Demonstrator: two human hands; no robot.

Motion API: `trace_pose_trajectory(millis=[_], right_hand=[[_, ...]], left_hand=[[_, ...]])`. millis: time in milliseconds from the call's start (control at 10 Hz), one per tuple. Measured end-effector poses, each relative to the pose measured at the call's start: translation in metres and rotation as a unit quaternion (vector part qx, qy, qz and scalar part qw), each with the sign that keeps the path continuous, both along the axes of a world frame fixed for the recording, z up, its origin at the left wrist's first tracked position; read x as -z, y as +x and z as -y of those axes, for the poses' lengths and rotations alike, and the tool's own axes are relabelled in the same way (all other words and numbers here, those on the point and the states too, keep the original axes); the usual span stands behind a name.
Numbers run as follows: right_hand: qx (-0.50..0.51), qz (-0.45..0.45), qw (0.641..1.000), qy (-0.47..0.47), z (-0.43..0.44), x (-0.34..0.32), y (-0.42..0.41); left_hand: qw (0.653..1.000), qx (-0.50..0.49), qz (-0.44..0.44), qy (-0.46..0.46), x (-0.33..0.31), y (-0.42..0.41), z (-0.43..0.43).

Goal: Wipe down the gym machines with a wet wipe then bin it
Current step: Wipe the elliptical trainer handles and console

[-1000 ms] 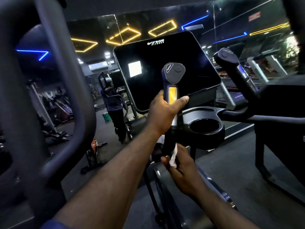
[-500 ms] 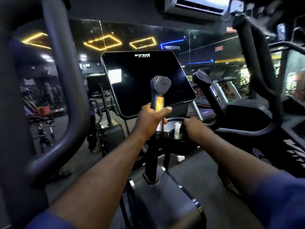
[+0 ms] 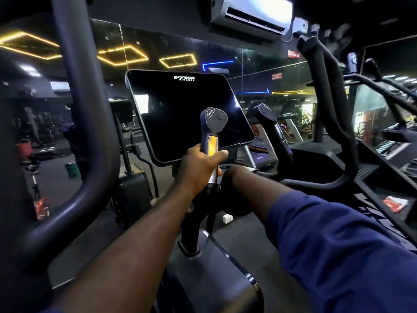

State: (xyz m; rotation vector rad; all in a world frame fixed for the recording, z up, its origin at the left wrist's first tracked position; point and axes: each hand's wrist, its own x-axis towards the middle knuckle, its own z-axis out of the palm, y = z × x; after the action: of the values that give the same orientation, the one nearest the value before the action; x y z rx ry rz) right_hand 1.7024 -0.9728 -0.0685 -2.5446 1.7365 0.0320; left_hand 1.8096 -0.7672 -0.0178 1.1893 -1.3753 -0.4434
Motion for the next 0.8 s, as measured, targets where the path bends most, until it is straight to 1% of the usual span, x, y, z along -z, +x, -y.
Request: trace_pose_trajectory(millis=[100, 200, 300, 400, 500, 600, 700, 800], right_hand=[[0.005, -0.016, 0.999, 0.042, 0.001, -0.004, -0.001], [-0.011, 0.042, 0.991, 0.126, -0.089, -0.037, -0.031], [-0.081, 0.17, 0.973, 0.137, -0.092, -0.029, -0.038], [-0.027, 0.488, 0.871, 0.052, -0.075, -0.005, -0.048], [-0.022, 0.493, 0.869, -0.021, -0.071, 0.006, -0.05], [-0.076, 0.372, 0.923, -0.069, -0.086, 0.013, -0.051], [-0.09, 0.326, 0.939, -0.062, -0.091, 0.011, -0.049], [-0.079, 0.215, 0.971, -0.071, -0.081, 0.012, -0.043]], left_hand=[[1.0, -0.01, 0.001, 0.004, -0.001, 0.0, -0.001], [1.0, -0.016, 0.004, 0.01, -0.001, 0.001, 0.002], [1.0, -0.013, -0.001, 0.008, -0.002, 0.002, 0.003], [1.0, -0.023, -0.002, 0.009, 0.0, -0.001, 0.001], [1.0, -0.027, -0.001, 0.012, 0.0, -0.002, -0.001], [1.0, -0.016, -0.01, 0.001, -0.001, -0.004, -0.003], [1.0, -0.009, -0.013, -0.009, -0.001, -0.004, -0.003], [1.0, -0.02, -0.001, -0.021, 0.001, -0.003, 0.0]])
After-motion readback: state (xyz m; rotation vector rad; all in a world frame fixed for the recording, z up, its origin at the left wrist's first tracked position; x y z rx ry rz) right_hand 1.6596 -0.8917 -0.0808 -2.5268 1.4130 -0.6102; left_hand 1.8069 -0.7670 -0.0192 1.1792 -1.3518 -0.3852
